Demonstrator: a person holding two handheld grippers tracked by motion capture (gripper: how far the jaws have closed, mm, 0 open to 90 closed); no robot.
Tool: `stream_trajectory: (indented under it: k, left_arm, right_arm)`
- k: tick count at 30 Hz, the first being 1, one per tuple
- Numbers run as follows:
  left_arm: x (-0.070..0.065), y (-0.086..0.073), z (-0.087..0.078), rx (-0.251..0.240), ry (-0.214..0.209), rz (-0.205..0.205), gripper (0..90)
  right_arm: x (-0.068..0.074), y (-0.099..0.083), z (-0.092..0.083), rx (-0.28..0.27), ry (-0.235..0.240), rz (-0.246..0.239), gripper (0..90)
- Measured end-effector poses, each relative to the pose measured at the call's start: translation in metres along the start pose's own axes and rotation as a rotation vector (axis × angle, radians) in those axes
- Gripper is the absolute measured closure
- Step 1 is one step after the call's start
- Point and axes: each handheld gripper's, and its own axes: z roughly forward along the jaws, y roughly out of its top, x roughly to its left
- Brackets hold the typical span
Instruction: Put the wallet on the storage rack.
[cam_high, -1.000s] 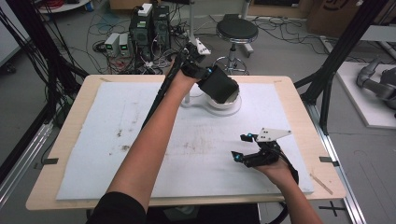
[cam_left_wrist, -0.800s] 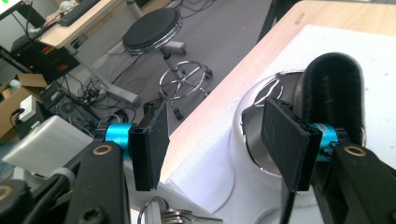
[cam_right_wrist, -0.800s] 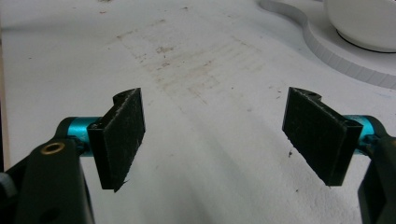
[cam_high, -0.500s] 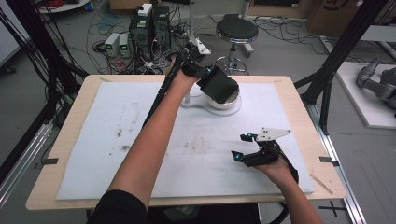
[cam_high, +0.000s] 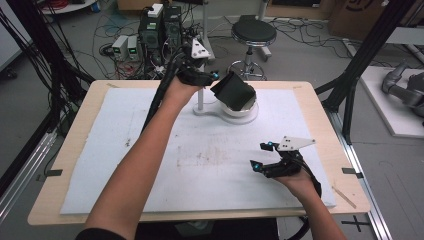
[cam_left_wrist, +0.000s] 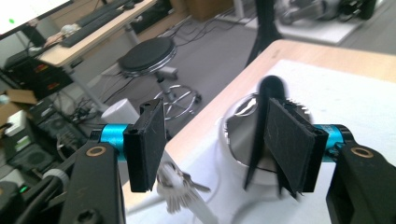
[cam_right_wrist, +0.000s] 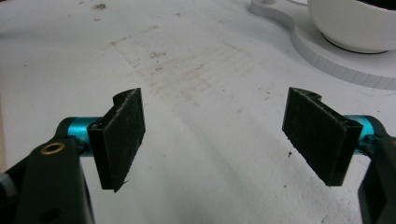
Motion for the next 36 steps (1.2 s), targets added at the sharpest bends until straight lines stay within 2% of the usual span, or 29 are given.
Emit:
stream_trajectory:
  k: [4, 8, 14, 20, 23, 25, 28, 33, 36]
  left_arm:
    - [0.001, -0.008, -0.028, -0.027, -0.036, -0.031, 37.2]
    - [-0.003, -0.030, -0.054, -0.041, -0.071, -0.062, 35.7]
    - [-0.006, -0.062, -0.083, -0.058, -0.097, -0.115, 35.5]
    - [-0.011, -0.094, -0.108, -0.052, -0.150, -0.151, 33.3]
    - [-0.013, -0.108, -0.121, -0.068, -0.149, -0.174, 32.5]
    - [-0.014, -0.119, -0.128, -0.074, -0.149, -0.194, 32.3]
    - [-0.020, -0.137, -0.136, -0.072, -0.151, -0.199, 32.3]
    - [-0.030, -0.160, -0.141, -0.043, -0.171, -0.199, 29.6]
    - [-0.033, -0.171, -0.144, -0.039, -0.175, -0.214, 28.5]
  right_arm:
    - [0.001, 0.000, -0.002, -0.002, -0.006, 0.007, 21.7]
    - [0.003, 0.000, 0.001, 0.008, -0.004, -0.001, 21.7]
    - [0.004, 0.000, 0.002, 0.012, -0.007, 0.001, 21.7]
    - [0.005, 0.000, 0.006, 0.026, -0.008, -0.005, 21.7]
    - [0.005, 0.001, 0.007, 0.021, -0.010, -0.001, 21.7]
    - [0.005, 0.001, 0.006, 0.018, -0.016, 0.002, 21.7]
    - [0.004, 0.000, 0.005, 0.014, -0.017, 0.004, 21.7]
    - [0.001, -0.001, 0.002, 0.007, -0.030, 0.022, 21.4]
    - [-0.001, -0.002, 0.001, 0.007, -0.035, 0.028, 21.4]
